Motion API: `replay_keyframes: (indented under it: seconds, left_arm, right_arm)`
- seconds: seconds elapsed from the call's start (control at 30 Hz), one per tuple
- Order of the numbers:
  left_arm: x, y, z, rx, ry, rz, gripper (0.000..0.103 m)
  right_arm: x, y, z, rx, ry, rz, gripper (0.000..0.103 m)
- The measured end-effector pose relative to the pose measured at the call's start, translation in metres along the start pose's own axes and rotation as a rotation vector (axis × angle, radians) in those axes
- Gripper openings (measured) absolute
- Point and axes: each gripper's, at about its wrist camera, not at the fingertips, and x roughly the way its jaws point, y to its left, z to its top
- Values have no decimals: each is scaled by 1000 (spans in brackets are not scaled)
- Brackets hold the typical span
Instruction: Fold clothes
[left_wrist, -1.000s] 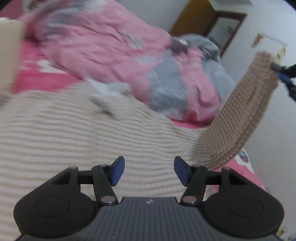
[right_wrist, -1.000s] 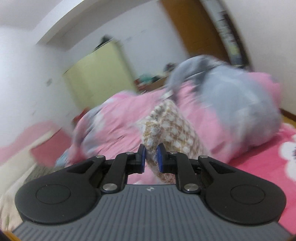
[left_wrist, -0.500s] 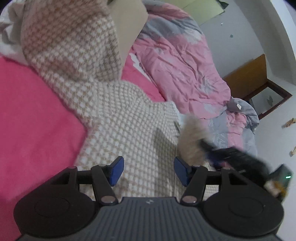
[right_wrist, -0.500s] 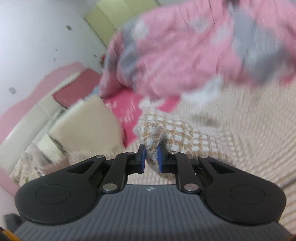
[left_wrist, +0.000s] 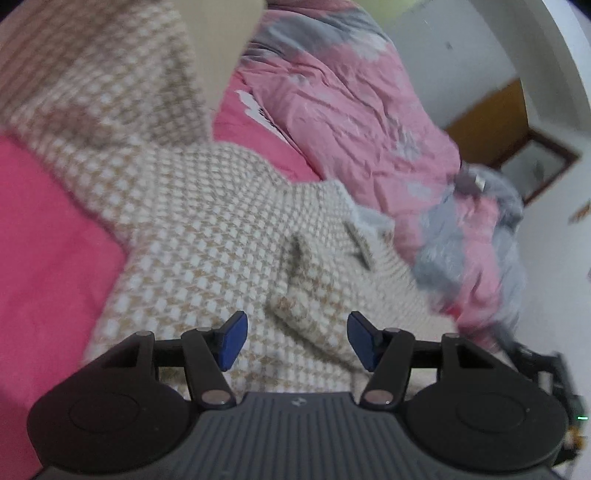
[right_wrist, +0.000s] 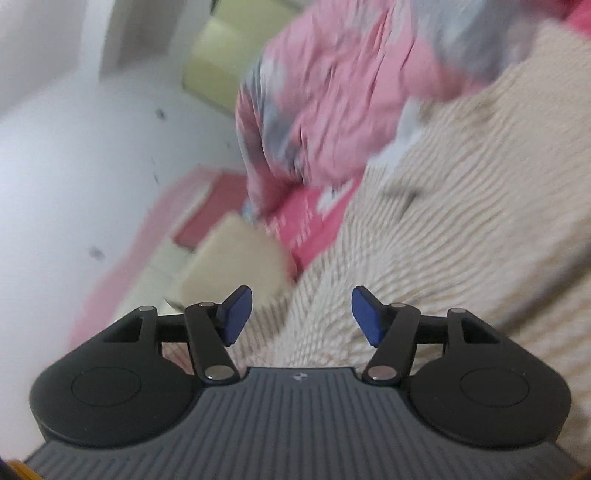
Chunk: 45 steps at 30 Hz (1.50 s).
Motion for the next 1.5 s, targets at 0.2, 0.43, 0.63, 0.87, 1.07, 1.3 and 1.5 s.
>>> replay_keyframes:
  seconds: [0.2, 0.43, 0.63, 0.87, 1.07, 1.3, 1.5]
  left_arm:
    - [27, -22, -3, 121, -43, 50, 60]
    - [59, -36, -10, 160, -85, 114, 42]
    - [56, -36, -3, 112, -143, 119, 12]
    - [23, -46, 15, 146, -300, 115, 11]
    - [17, -41, 27, 173, -365, 162, 11]
    - [35, -27, 22, 180, -225, 285, 12]
    - [45, -9, 16, 145, -139, 317, 13]
  right_arm:
    - [-101, -65, 17, -25, -189, -129, 58]
    - [-151, -147, 4, 309, -409, 21, 45]
    - [-141, -135, 5, 214, -361, -67, 44]
    - [-142, -134, 2, 204, -366, -109, 40]
    - [-139, -137, 3, 201, -365, -112, 40]
    - [-140, -138, 3, 205, -366, -106, 41]
    - [-140, -139, 4, 210, -367, -100, 41]
